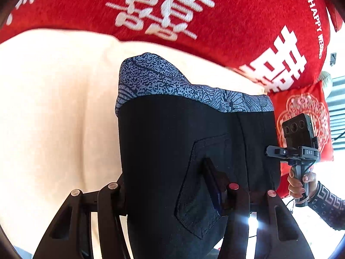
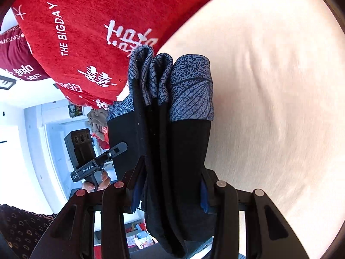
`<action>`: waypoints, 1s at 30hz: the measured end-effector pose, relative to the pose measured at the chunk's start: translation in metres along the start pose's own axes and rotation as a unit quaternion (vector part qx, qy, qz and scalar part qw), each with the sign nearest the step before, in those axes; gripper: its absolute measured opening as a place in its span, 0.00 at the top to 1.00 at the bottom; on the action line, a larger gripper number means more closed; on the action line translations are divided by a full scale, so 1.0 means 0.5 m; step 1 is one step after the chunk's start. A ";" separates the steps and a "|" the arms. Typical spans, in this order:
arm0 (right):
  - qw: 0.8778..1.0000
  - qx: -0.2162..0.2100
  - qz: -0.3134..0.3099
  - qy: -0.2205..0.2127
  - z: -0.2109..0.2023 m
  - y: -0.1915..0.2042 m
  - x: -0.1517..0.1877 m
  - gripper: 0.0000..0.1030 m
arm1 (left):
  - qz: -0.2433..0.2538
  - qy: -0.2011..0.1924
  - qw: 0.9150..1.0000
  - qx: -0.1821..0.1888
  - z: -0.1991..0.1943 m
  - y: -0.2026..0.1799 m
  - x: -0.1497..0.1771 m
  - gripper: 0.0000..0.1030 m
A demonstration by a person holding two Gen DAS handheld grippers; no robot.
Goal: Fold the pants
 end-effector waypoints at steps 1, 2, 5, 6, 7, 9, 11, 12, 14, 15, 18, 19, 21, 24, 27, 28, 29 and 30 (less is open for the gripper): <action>1.000 0.001 0.003 -0.002 0.003 -0.003 0.013 0.55 | 0.006 0.004 1.000 -0.002 -0.003 0.007 0.013 0.45; 1.000 0.004 0.007 -0.003 0.009 -0.008 0.031 0.55 | 0.011 0.005 1.000 -0.003 -0.004 0.008 0.025 0.45; 1.000 0.022 0.010 -0.002 0.022 -0.022 0.071 0.55 | 0.024 0.013 1.000 -0.012 -0.002 0.038 0.063 0.44; 0.999 0.033 0.004 0.001 0.030 -0.026 0.081 0.53 | 0.027 0.017 0.999 -0.024 0.004 0.054 0.077 0.40; 0.999 0.044 -0.003 0.003 0.028 -0.042 0.093 0.51 | 0.033 0.017 0.999 -0.039 0.011 0.068 0.087 0.37; 0.997 0.077 -0.029 0.008 0.045 -0.055 0.106 0.44 | 0.053 0.000 0.996 -0.065 0.018 0.091 0.096 0.20; 0.993 0.107 -0.047 -0.003 0.049 -0.073 0.102 0.37 | 0.063 -0.015 0.995 -0.080 0.015 0.102 0.096 0.13; 0.992 0.116 -0.044 -0.006 0.051 -0.075 0.099 0.32 | 0.060 -0.016 0.995 -0.082 0.015 0.103 0.096 0.13; 0.990 0.134 -0.045 -0.015 0.047 -0.076 0.097 0.29 | 0.061 -0.018 0.994 -0.093 0.010 0.104 0.096 0.13; 0.988 0.146 -0.049 -0.020 0.044 -0.075 0.098 0.25 | 0.066 -0.020 0.992 -0.103 0.004 0.104 0.096 0.13; 0.978 0.201 -0.047 -0.041 0.016 -0.080 0.102 0.22 | 0.080 -0.016 0.987 -0.139 -0.018 0.105 0.101 0.13; 0.974 0.215 -0.040 -0.048 0.004 -0.086 0.106 0.22 | 0.088 -0.014 0.984 -0.157 -0.028 0.106 0.105 0.13; 0.967 0.248 -0.031 -0.057 -0.018 -0.085 0.117 0.21 | 0.101 -0.013 0.978 -0.180 -0.051 0.102 0.112 0.13; 0.953 0.292 -0.051 -0.067 -0.059 -0.077 0.135 0.19 | 0.098 -0.021 0.979 -0.178 -0.090 0.080 0.121 0.13; 0.942 0.318 -0.070 -0.079 -0.081 -0.048 0.155 0.15 | 0.102 -0.021 0.977 -0.186 -0.126 0.052 0.136 0.13; 0.940 0.322 -0.073 -0.083 -0.086 -0.037 0.163 0.14 | 0.105 -0.019 0.976 -0.190 -0.136 0.043 0.142 0.13; 0.939 0.325 -0.076 -0.086 -0.087 -0.025 0.169 0.14 | 0.109 -0.016 0.975 -0.193 -0.143 0.035 0.149 0.12; 0.938 0.326 -0.080 -0.089 -0.088 -0.009 0.179 0.14 | 0.112 -0.012 0.974 -0.196 -0.149 0.028 0.156 0.02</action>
Point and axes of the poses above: each gripper's, at about its wrist camera, not at the fingertips, and z roughly the way its jaws point, y to its left, x to its underside, the point moved 10 cm from there along z, roughly the way its jaws point, and after that the axes turned 15 degrees about -y, right-handed, at the moved point
